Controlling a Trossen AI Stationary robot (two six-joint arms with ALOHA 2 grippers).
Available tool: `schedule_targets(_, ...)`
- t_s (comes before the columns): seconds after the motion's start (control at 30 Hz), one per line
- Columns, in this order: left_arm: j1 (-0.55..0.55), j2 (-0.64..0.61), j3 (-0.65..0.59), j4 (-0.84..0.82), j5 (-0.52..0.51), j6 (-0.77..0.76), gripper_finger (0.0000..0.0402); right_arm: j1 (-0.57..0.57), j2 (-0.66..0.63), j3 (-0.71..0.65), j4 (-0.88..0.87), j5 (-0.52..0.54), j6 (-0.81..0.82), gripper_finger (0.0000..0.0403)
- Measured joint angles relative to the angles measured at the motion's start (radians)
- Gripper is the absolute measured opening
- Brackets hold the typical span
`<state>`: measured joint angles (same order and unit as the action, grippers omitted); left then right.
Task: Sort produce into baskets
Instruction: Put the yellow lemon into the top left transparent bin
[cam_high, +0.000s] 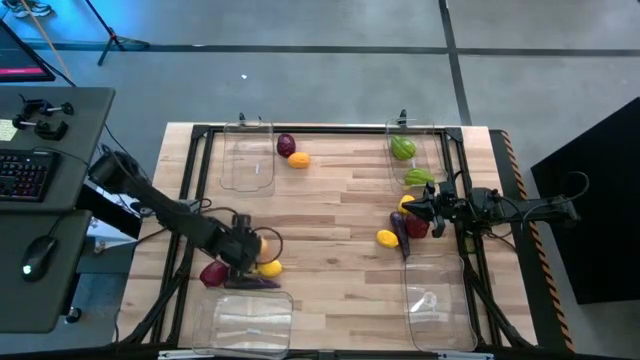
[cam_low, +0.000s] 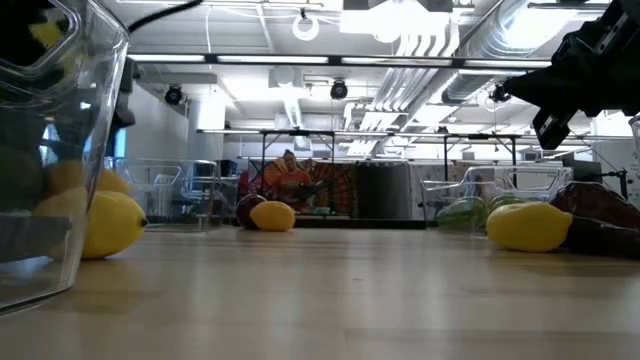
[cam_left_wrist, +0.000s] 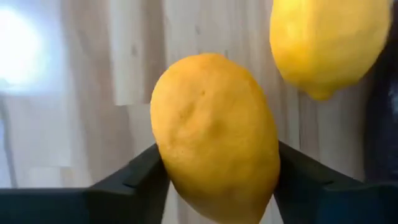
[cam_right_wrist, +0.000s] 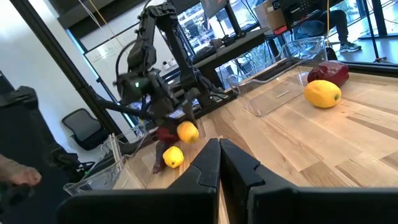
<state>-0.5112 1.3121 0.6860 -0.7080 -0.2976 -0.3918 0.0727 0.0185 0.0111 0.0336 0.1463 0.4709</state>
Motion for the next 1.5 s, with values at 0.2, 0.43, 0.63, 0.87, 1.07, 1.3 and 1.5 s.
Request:
schedule_targets(0.2,0.071,-0.216,0.072,-0.24,-0.154,-0.016,0.0184,0.0,0.0,0.0,0.0,0.0,0.0,0.0)
schedule_targets(0.43,0.284,-0.391,0.175,-0.37,-0.453,-0.019,0.0198,0.0,0.0,0.0,0.0,0.0,0.0,0.0)
schedule_targets(0.63,0.654,-0.357,0.148,-0.332,-0.325,0.12,0.0198,0.0,0.0,0.0,0.0,0.0,0.0,0.0)
schedule_targets(0.87,0.855,-0.282,0.205,-0.28,-0.313,0.181,0.0204,0.0,0.0,0.0,0.0,0.0,0.0,0.0)
schedule_targets(1.07,0.879,-0.296,0.211,-0.224,-0.219,0.189,0.0216,0.0,0.0,0.0,0.0,0.0,0.0,0.0)
schedule_targets(1.3,0.928,-0.289,0.211,-0.212,-0.154,0.24,0.027,0.0,0.0,0.0,0.0,0.0,0.0,0.0)
schedule_targets(1.5,0.985,-0.276,0.235,-0.215,-0.033,0.255,0.0355,0.0,0.0,0.0,0.0,0.0,0.0,0.0)
